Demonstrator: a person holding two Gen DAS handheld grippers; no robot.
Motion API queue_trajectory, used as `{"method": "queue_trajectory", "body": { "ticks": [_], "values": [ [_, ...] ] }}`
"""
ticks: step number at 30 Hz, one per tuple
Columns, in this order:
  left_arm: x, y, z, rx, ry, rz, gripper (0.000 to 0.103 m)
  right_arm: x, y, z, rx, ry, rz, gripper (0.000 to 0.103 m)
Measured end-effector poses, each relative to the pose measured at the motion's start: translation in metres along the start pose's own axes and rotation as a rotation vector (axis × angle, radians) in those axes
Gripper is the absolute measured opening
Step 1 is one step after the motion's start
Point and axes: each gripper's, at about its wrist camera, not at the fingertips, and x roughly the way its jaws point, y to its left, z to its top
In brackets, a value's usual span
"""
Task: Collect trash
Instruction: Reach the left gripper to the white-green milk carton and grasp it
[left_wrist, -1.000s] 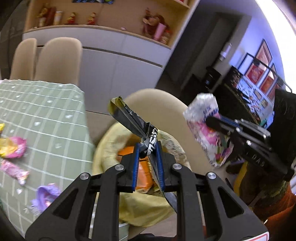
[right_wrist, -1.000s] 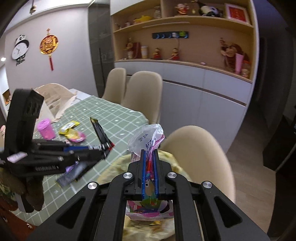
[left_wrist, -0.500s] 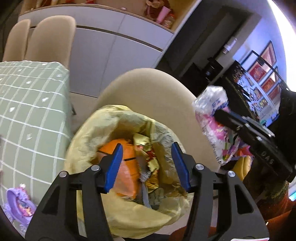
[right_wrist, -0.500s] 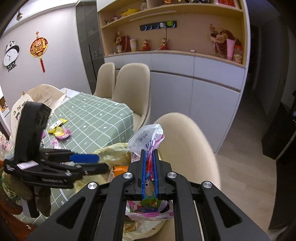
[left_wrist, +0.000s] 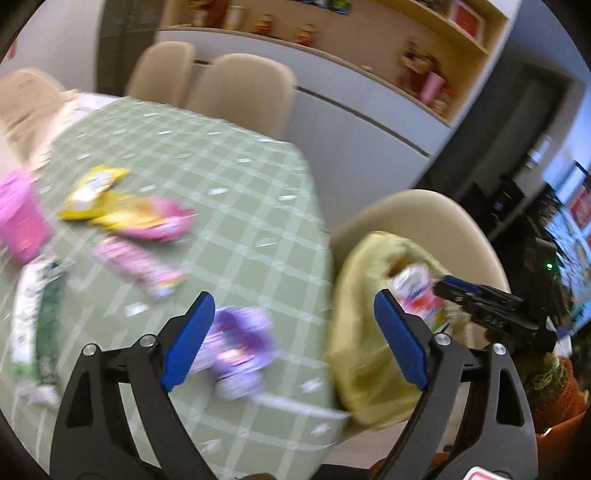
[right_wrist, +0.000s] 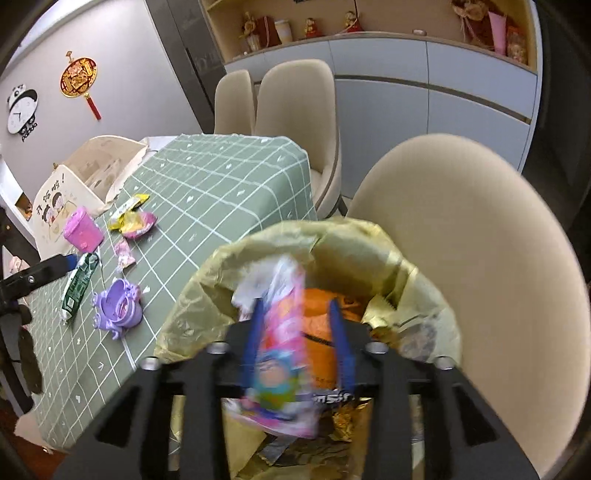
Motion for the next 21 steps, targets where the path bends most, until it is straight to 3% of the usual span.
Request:
{"method": "queue_trajectory", "body": {
  "ticks": [7, 15, 21],
  "values": [
    [-0.040, 0.091, -0.030, -0.150, -0.018, 0.155, 0.085, 0.001, 0.024, -0.003, -0.006, -0.019, -0.013, 0.038],
    [-0.084, 0.172, -0.052, -0.257, -0.075, 0.284, 0.094, -0.009, 0.087, 0.019, -0.060, -0.086, 0.065, 0.038],
    [-0.073, 0.201, -0.059, -0.234, -0.011, 0.269, 0.094, 0.006, 0.162, 0.031, -0.179, -0.062, 0.169, 0.038]
  ]
}}
